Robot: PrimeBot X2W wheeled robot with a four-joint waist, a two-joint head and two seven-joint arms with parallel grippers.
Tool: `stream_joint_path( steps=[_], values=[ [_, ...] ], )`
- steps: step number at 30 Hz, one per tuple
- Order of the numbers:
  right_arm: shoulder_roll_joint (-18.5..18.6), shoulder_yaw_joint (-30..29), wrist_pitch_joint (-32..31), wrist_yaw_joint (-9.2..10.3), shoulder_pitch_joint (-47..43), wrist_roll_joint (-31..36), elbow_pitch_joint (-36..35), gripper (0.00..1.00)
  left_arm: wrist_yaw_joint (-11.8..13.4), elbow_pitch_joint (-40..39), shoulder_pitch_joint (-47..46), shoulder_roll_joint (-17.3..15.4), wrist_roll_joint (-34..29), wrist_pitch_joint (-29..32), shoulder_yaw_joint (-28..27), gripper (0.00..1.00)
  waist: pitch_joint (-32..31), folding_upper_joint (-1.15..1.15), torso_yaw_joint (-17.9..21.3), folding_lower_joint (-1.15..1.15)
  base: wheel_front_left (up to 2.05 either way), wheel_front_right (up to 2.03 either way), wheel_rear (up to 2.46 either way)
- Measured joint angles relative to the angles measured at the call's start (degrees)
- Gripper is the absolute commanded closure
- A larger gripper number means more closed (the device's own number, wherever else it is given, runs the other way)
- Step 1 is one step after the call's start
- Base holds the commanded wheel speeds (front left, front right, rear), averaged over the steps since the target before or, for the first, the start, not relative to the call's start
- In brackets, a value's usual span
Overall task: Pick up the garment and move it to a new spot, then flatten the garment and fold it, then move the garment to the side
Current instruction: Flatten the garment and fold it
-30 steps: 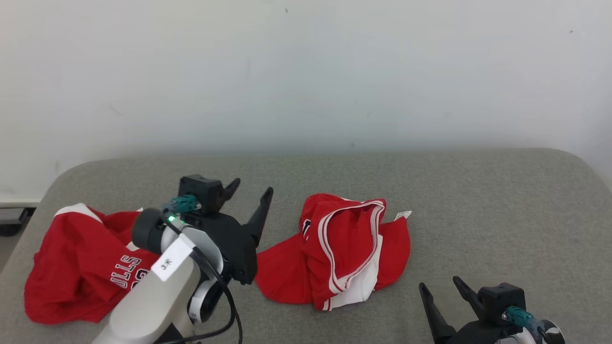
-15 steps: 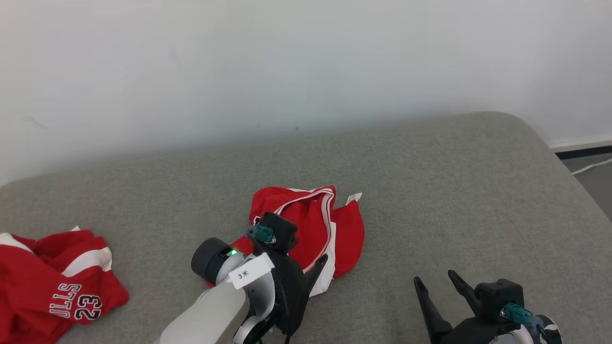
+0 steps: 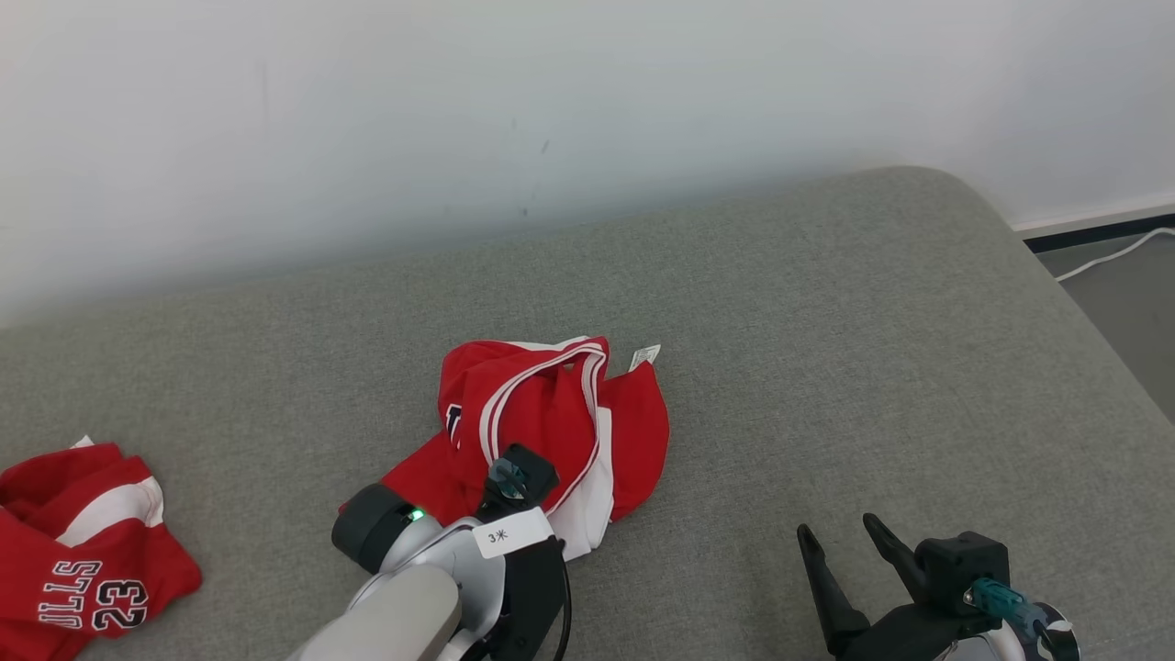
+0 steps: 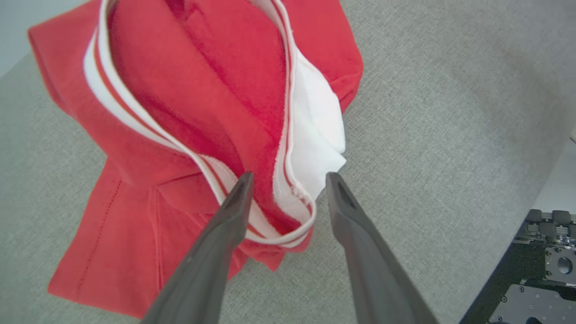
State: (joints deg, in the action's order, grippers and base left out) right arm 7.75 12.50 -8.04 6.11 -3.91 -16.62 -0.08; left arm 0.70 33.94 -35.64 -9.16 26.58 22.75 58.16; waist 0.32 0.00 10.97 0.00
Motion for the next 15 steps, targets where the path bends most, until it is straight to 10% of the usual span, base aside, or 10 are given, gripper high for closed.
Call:
stream_joint_path(
  steps=[2, 3, 15],
  values=[
    [-0.13, -0.05, 0.05, 0.00, 0.10, -0.01, 0.08, 0.00, 0.36, 0.03, -0.09, -0.13, -0.12, 0.49, 0.08, 0.67, 0.00, 0.00, -0.14, 0.00, 0.00, 0.00, 0.00],
    [-0.18, -0.12, 0.20, 0.00, 0.11, -0.01, 0.21, 0.00, 0.37, 0.02, -0.13, -0.07, -0.16, 0.49, 0.09, 1.00, -0.03, 0.00, -0.26, 0.00, 0.00, 0.00, 0.00],
    [-0.53, 0.34, 0.81, 0.00, 1.04, -0.09, 1.69, 0.00, 0.71, -4.37, -1.57, 1.67, 3.05, -3.74, -4.48, 1.00, -1.07, 0.00, -1.27, 0.00, 0.00, 0.00, 0.00]
  ],
)
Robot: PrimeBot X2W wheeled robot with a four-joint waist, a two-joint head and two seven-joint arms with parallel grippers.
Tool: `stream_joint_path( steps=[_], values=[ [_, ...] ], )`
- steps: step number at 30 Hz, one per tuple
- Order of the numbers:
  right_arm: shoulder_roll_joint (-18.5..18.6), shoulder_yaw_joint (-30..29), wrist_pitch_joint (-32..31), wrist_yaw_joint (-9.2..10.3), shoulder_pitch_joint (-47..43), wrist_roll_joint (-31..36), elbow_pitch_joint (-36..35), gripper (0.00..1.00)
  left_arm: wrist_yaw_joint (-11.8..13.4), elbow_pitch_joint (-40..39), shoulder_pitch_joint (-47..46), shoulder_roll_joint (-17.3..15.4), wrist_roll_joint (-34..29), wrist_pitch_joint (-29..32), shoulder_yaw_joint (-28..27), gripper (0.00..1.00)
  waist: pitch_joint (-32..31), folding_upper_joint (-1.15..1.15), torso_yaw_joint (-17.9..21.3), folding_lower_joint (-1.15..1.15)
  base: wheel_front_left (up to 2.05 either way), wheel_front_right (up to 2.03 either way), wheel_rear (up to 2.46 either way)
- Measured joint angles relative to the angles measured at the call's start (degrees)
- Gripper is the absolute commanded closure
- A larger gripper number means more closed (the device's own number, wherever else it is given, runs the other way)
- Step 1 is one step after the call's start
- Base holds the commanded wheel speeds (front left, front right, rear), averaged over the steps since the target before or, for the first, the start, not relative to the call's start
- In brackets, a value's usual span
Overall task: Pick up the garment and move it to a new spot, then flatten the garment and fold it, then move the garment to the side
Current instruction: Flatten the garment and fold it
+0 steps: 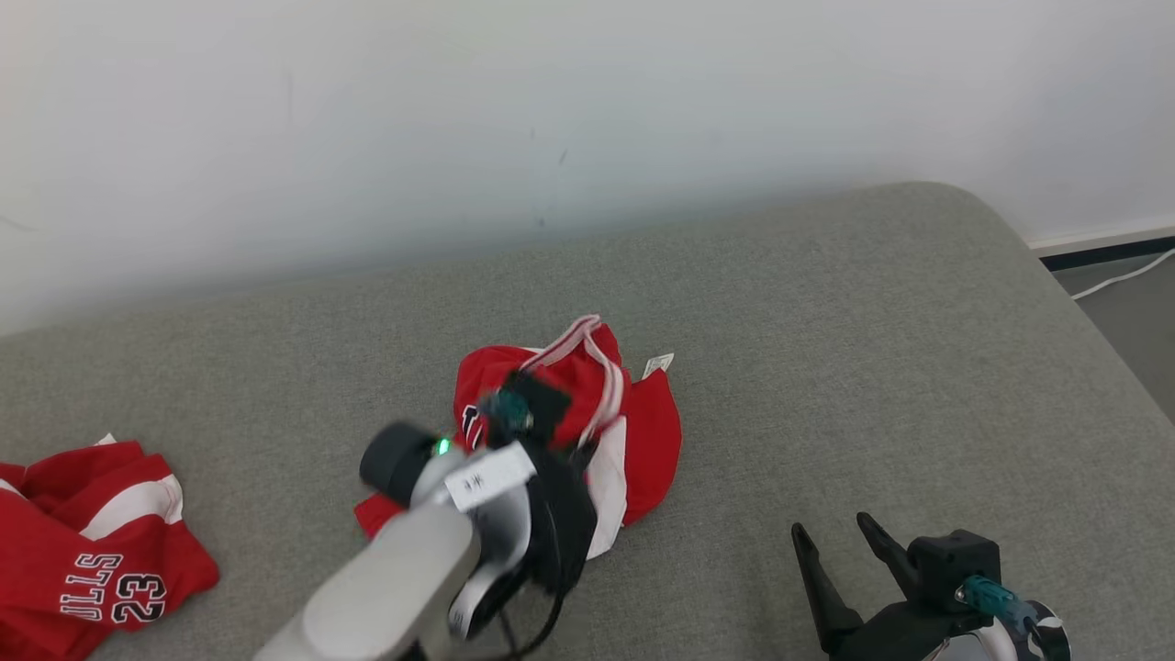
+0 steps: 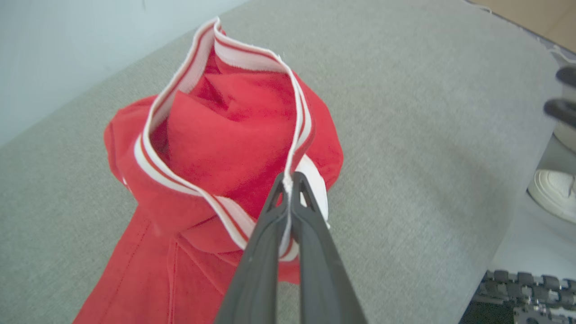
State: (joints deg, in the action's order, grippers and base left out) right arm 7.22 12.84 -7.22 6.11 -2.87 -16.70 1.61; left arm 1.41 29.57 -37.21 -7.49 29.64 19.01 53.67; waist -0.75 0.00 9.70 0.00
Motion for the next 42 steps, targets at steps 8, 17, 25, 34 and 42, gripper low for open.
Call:
stream_joint_path(
  steps=[8, 17, 25, 34, 42],
  values=[
    [-0.55, 1.24, 0.19, -0.09, 0.70, -0.01, 1.11, 0.00, -1.01, -4.27, -12.09, 3.08, 3.27, -6.79, -8.23, 1.00, -0.93, 0.00, 0.75, 0.00, 0.00, 0.00, 0.00],
    [-1.37, 3.25, 0.23, -0.92, 2.24, -0.01, 2.68, 0.00, -1.43, -2.59, -23.13, 4.80, 3.52, -12.11, -12.18, 1.00, -1.37, 0.00, 3.30, 0.00, 0.00, 0.00, 0.00],
    [-1.75, 4.72, 0.24, -1.57, 3.32, 0.00, 4.17, 0.00, -0.86, 0.01, -31.38, 5.79, 4.77, -21.06, -16.35, 1.00, -1.64, 0.00, 8.45, 0.00, 0.00, 0.00, 0.00],
    [-0.43, 0.53, 1.72, -1.08, 1.65, -0.53, 3.22, 0.00, 1.01, 10.06, -27.13, 3.97, 3.21, -22.75, -14.93, 1.00, 0.26, 0.00, 9.19, 0.01, 0.00, 0.00, 0.00],
    [0.03, 0.16, 2.20, -1.00, 1.46, -0.60, 1.51, 0.00, 4.68, 18.86, -15.84, -10.22, -2.07, -21.51, -13.72, 1.00, 1.56, 0.00, 4.01, 0.00, 0.00, 0.00, 0.00]
  ],
)
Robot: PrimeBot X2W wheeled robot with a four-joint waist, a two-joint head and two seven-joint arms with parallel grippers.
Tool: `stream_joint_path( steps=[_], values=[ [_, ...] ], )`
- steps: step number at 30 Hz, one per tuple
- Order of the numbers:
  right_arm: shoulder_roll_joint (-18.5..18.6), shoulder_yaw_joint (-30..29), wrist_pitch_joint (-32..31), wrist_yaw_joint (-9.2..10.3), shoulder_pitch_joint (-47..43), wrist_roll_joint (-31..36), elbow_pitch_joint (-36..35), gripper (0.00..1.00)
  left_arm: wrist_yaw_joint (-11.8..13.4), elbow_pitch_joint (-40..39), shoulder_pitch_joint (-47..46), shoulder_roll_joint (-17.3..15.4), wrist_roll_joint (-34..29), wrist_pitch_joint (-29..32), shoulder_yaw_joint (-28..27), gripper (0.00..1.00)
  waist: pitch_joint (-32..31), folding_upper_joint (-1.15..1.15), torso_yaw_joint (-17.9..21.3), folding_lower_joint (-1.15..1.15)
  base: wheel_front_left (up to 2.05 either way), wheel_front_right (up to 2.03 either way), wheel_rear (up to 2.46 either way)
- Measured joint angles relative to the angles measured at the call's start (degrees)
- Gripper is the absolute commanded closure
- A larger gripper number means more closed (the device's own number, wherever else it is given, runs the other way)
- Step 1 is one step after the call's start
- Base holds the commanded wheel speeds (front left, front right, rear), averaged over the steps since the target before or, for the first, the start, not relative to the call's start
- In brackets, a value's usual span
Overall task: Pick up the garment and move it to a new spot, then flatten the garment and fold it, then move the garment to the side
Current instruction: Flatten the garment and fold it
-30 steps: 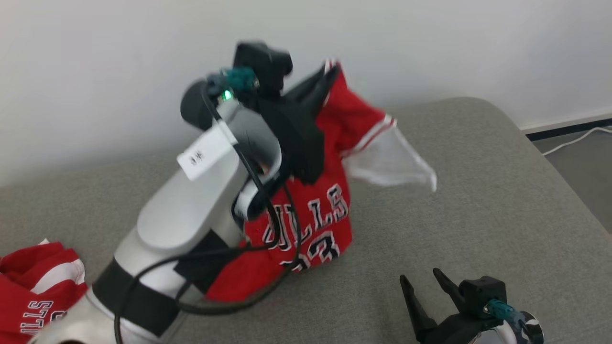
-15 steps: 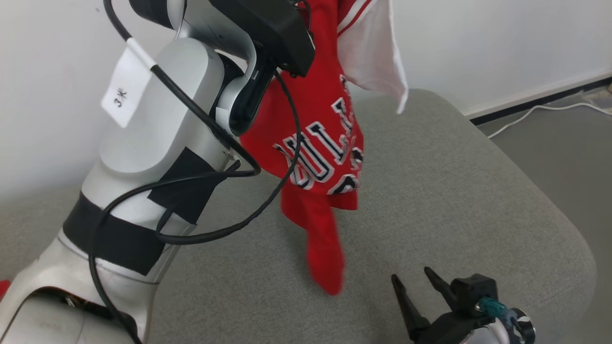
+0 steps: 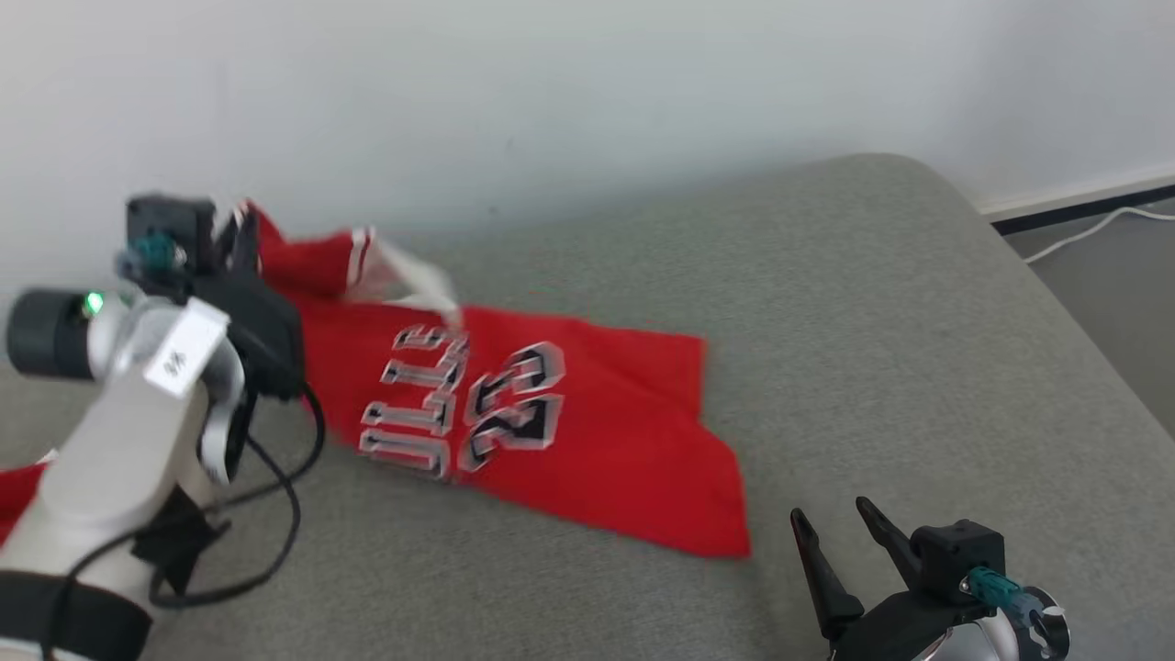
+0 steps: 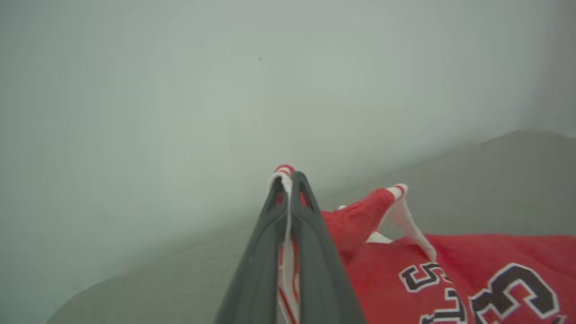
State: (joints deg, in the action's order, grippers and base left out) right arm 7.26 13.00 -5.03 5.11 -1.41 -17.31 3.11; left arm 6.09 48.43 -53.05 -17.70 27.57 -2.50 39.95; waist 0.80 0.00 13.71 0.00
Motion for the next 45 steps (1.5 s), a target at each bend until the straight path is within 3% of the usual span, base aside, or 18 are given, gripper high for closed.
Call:
stream_joint_path(
  steps=[10, 18, 19, 20, 32, 45],
  values=[
    [0.19, 0.14, -0.08, 0.19, 1.28, 0.03, -0.80, 0.00, -0.04, 3.65, 9.49, 1.70, 2.03, 0.15, 0.49, 1.00, 1.56, 0.00, -6.12, 0.00, 0.00, 0.00, 0.00],
    [0.23, 0.55, -0.54, 0.18, 1.84, 0.12, 0.56, 0.00, 0.45, 5.65, 15.71, 1.81, 3.24, -0.55, -0.38, 1.00, -0.02, 0.00, -7.21, 0.00, 0.00, 0.00, 0.00],
    [0.25, 0.45, -0.54, 0.18, 1.71, 0.12, 0.56, 0.00, 0.44, 5.64, 16.51, 1.96, 3.24, -0.57, -0.40, 0.67, -0.36, 0.00, -7.20, 0.00, 0.00, 0.00, 0.00],
    [0.30, 0.38, -0.56, 0.18, 1.61, 0.12, 0.57, 0.00, 0.44, 5.63, 17.14, 2.18, 3.28, -0.62, -0.44, 0.00, -0.69, 0.00, -7.19, 0.00, 0.00, 0.00, 0.00],
    [0.74, -0.64, -0.98, 0.45, -1.26, 0.12, 0.40, 0.00, 0.48, 2.01, 22.23, 2.52, 5.21, -5.08, -1.59, 0.00, -4.20, 0.00, -7.30, 0.00, 0.00, 0.00, 0.00],
    [0.41, 0.53, -3.11, -0.02, -0.83, -0.34, 0.68, 0.00, -2.60, -7.38, 20.70, 9.40, 5.05, -2.13, 2.26, 0.00, -4.37, 0.00, -5.11, 0.00, 0.00, 0.00, 0.00]
  ],
)
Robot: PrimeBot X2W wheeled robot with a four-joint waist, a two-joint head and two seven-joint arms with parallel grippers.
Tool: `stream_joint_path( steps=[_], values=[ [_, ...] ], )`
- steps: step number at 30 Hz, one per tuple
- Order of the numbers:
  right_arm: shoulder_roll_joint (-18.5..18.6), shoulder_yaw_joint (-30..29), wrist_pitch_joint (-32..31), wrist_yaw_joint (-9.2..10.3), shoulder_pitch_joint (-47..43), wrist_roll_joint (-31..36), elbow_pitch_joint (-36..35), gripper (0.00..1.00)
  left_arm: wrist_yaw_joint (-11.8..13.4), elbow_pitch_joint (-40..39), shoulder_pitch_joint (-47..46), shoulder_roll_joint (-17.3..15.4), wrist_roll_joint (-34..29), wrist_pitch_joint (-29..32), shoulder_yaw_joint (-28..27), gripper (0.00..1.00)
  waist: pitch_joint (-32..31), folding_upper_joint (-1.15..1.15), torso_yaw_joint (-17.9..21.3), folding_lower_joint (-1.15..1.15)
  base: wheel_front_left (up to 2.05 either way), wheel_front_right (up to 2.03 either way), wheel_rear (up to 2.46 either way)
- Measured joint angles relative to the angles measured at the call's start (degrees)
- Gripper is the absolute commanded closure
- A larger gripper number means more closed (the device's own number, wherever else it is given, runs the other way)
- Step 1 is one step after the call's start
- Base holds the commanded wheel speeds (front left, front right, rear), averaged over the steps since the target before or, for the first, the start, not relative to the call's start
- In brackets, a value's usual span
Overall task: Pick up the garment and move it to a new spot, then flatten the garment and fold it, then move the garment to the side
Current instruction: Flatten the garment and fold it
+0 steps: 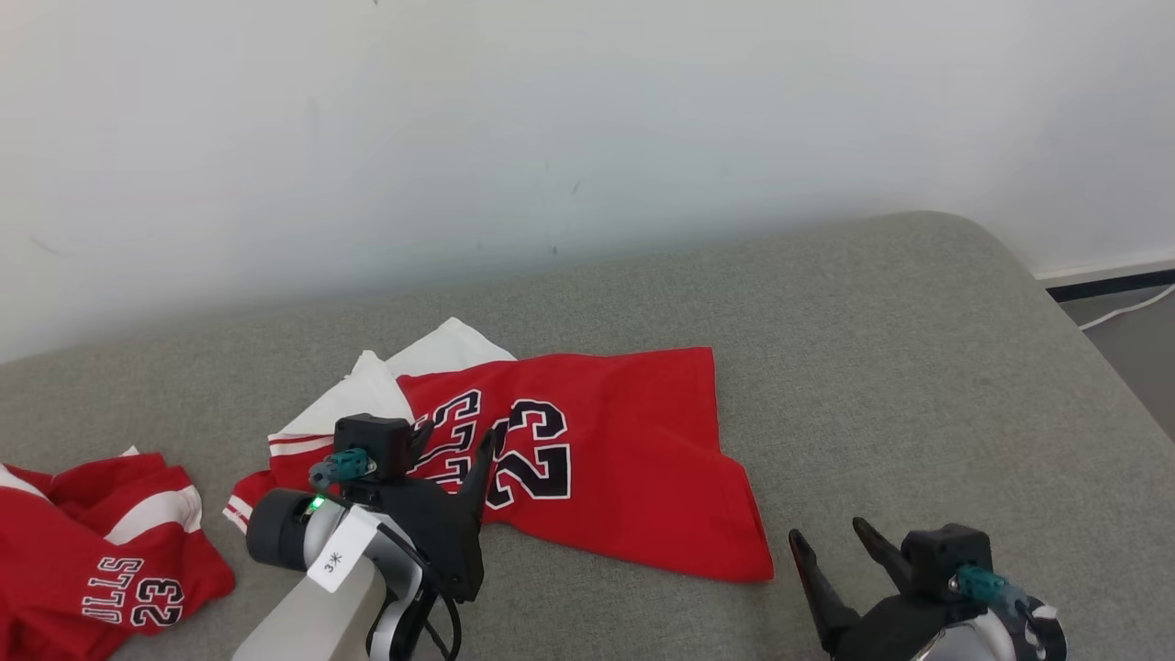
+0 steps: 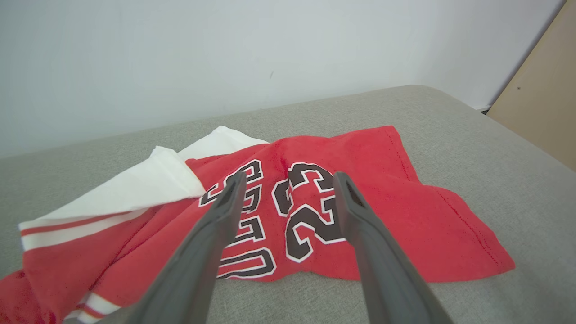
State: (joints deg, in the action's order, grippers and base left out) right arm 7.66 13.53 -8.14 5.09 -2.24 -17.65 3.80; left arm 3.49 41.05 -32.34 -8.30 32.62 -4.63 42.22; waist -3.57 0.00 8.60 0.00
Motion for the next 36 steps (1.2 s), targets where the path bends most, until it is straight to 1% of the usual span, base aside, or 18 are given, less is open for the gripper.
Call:
stream_joint_path(
  steps=[2, 4, 7, 12, 13, 17, 19, 20, 22, 23, 26, 27, 28, 32, 36],
  values=[
    [0.52, -0.29, -1.27, -0.55, 1.84, -0.47, 1.11, 0.00, 0.03, -0.93, 0.04, 0.19, 0.10, 0.49, 0.48, 0.00, 0.41, 0.00, 0.60, 0.00, 0.00, 0.00, 0.00],
    [1.36, -1.46, -2.40, -0.57, 4.24, -0.66, 2.19, 0.00, 0.12, -1.75, 0.02, 0.33, -0.09, 0.65, 0.98, 0.00, 1.05, 0.00, 0.94, 0.00, 0.00, 0.00, 0.00],
    [2.61, -3.57, -3.66, -0.70, 7.71, -2.47, 4.02, 0.00, 1.05, -3.26, 0.04, 0.74, -0.34, 0.44, 0.92, 0.00, 1.89, 0.00, 0.62, -0.01, 0.00, 0.00, 0.00],
    [2.42, -6.84, -5.19, -1.62, 12.24, -7.26, 7.10, 0.00, 2.61, -7.42, 1.35, -0.18, -0.52, -2.99, -1.38, 0.00, 2.52, 0.00, -1.79, -0.01, 0.00, 0.00, 0.00],
    [2.31, -7.33, -5.68, -2.05, 13.07, -8.14, 7.79, 0.00, 2.63, -8.46, 2.17, -0.76, -0.55, -3.77, -1.77, 0.00, 2.58, 0.00, -2.45, -0.01, 0.00, 0.00, 0.00],
    [1.09, -10.39, -7.61, -2.41, 17.10, -12.93, 11.73, 0.00, 3.07, -12.81, 7.60, -3.02, -1.40, -6.71, -2.36, 0.00, 2.79, 0.00, -5.35, -0.01, 0.00, 0.00, 0.00],
    [1.09, -11.76, -9.28, -2.08, 18.97, -14.64, 14.00, 0.00, 3.08, -15.26, 10.14, -3.79, -2.49, -7.27, -2.08, 0.00, 2.92, 0.00, -6.86, -0.01, 0.00, 0.00, 0.00],
    [1.09, -11.76, -9.28, -2.08, 18.97, -14.64, 14.00, 0.00, 3.08, -15.26, 10.14, -3.79, -2.49, -7.27, -2.08, 0.00, 2.92, 0.00, -6.86, -0.01, 0.00, 0.00, 0.00],
    [1.66, -12.04, -11.14, -1.88, 20.46, -14.62, 16.33, 0.00, 3.13, -17.84, 12.43, -4.45, -3.11, -7.58, -1.90, 0.00, 3.09, 0.00, -8.43, -0.01, 0.00, 0.00, 0.00],
    [2.15, -12.17, -12.21, -1.56, 21.12, -14.62, 17.40, 0.00, 3.14, -19.07, 13.43, -4.67, -3.20, -7.61, -1.91, 0.00, 3.20, 0.00, -9.21, -0.01, 0.00, 0.00, 0.00],
    [4.41, -12.10, -15.23, -1.47, 23.37, -14.25, 20.63, 0.00, 3.56, -22.37, 15.68, -5.42, -3.86, -8.02, -1.86, 0.00, 3.72, 0.00, -11.64, -0.01, 0.00, 0.00, 0.00],
    [5.16, -12.21, -15.91, -1.16, 24.07, -13.94, 21.41, 0.00, 3.56, -23.35, 16.10, -5.72, -4.05, -8.02, -1.82, 0.00, 3.95, 0.00, -12.43, -0.01, 0.00, 0.00, 0.00],
    [6.27, -13.03, -16.96, -0.76, 25.46, -13.92, 22.54, 0.00, 3.56, -25.76, 16.79, -6.19, -4.49, -8.16, -1.91, 0.00, 4.52, 0.00, -14.03, -0.01, 0.00, 0.00, 0.00],
    [8.12, -15.08, -18.90, -0.04, 28.33, -14.03, 24.51, 0.00, 3.57, -29.64, 16.96, -6.41, -6.45, -8.36, -1.54, 0.00, 6.15, 0.00, -17.09, -0.01, 0.00, 0.00, 0.00],
    [9.55, -17.04, -20.14, 0.54, 29.24, -14.12, 25.85, 0.00, 3.57, -32.77, 17.00, -6.35, -7.45, -8.36, -0.48, 0.00, 8.41, 0.00, -20.00, -0.01, 0.00, 0.00, 0.00]
  ],
)
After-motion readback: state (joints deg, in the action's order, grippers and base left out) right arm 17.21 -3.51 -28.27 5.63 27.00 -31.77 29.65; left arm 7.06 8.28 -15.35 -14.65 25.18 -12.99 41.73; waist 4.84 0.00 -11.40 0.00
